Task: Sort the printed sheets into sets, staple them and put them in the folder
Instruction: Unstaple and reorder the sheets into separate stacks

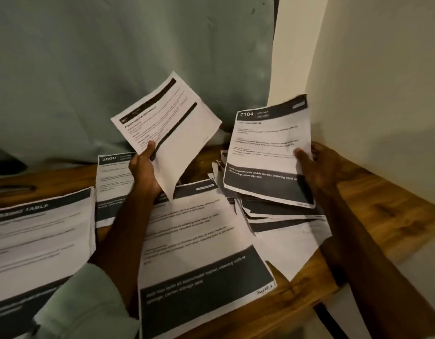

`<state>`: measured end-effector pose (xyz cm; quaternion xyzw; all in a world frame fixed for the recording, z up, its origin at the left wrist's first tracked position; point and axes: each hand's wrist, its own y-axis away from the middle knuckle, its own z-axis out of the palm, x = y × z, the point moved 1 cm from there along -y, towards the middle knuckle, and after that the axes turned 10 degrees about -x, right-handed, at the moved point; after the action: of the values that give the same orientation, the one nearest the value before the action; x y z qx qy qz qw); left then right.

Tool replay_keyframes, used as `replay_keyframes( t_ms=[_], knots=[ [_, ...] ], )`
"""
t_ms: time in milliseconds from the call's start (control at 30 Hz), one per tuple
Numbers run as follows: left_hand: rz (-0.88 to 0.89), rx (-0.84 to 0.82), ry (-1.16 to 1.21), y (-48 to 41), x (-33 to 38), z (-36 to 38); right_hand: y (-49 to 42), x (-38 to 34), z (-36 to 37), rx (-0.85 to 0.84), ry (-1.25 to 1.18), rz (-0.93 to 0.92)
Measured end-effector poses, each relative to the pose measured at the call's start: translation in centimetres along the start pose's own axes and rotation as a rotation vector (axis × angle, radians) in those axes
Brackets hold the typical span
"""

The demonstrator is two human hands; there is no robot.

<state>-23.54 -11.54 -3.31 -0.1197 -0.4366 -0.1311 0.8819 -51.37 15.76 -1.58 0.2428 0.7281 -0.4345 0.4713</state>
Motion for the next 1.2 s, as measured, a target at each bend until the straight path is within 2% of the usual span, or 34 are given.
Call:
replay_keyframes(
  t_ms=[100,333,467,600,833,933,1100,1200],
  knots=[
    [0.036,0.019,-0.084,0.1,1.4,-0.9,1.3,-2.5,1.6,-0.116,0.022,-0.018],
    [0.066,-0.045,-0.219,0.8,2.1,-0.3,8.0,-5.4,4.4,-0.522,0.058,0.118],
    [0.047,-0.063,-0.261,0.9,1.9,0.4,10.8,-4.4,6.5,-0.643,0.112,0.138],
    [-0.005,-0.106,-0.272,1.4,1.0,0.7,11.9,-2.8,8.0,-0.581,0.37,-0.005],
    [-0.036,-0.183,-0.289,1.8,-0.9,1.5,11.9,-3.1,7.5,-0.489,0.499,-0.13],
    [-0.039,-0.197,-0.285,1.6,-1.4,1.5,10.5,-2.7,5.9,-0.378,0.434,-0.078],
    [-0.043,-0.174,-0.293,1.1,-2.1,1.2,6.8,0.5,1.0,-0.042,0.495,0.086],
    [-0.061,-0.174,-0.295,1.2,-2.5,1.2,4.8,3.2,-1.9,0.009,0.613,0.226]
  ],
)
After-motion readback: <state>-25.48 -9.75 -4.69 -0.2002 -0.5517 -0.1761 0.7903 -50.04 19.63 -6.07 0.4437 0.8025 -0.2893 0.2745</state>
